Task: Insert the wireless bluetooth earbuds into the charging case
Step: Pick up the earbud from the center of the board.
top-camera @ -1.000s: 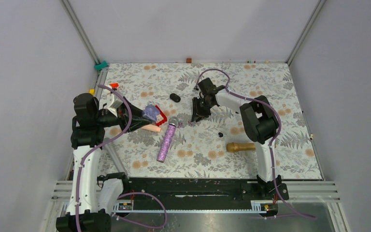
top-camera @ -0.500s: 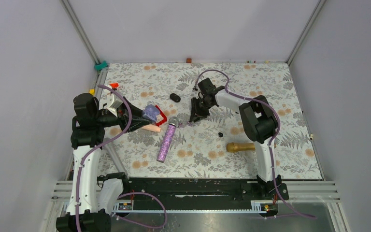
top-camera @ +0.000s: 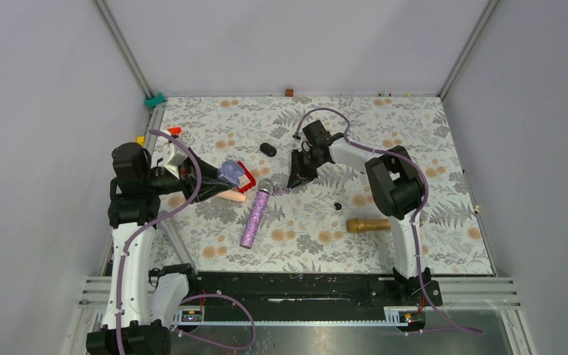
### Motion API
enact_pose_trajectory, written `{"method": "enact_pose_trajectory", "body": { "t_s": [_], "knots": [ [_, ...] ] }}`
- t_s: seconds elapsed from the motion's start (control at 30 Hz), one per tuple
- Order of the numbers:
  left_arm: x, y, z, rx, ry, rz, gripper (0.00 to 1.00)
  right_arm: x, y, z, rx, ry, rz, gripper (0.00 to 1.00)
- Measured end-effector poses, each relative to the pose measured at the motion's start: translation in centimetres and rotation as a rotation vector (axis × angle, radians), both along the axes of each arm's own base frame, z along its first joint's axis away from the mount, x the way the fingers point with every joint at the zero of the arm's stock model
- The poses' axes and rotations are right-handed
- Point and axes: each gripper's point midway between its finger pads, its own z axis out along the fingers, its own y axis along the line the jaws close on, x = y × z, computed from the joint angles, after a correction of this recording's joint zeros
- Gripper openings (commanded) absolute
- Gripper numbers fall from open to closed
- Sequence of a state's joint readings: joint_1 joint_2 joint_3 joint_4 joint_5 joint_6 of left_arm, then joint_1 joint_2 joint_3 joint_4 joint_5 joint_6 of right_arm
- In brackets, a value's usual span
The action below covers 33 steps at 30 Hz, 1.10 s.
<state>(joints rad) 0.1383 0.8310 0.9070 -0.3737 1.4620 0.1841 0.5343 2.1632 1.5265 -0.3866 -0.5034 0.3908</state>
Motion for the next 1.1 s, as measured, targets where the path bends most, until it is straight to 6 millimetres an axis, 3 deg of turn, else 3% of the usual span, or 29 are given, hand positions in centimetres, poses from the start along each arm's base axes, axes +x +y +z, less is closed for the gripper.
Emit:
{"method": "enact_pose_trajectory", "body": {
  "t_s": [1.1],
  "knots": [
    [0.0,0.1,0.0,-0.001,0.000,0.003,0.00,-1.5,1.8,-0.3,0.057,0.028,0.060,0.31]
  ]
}}
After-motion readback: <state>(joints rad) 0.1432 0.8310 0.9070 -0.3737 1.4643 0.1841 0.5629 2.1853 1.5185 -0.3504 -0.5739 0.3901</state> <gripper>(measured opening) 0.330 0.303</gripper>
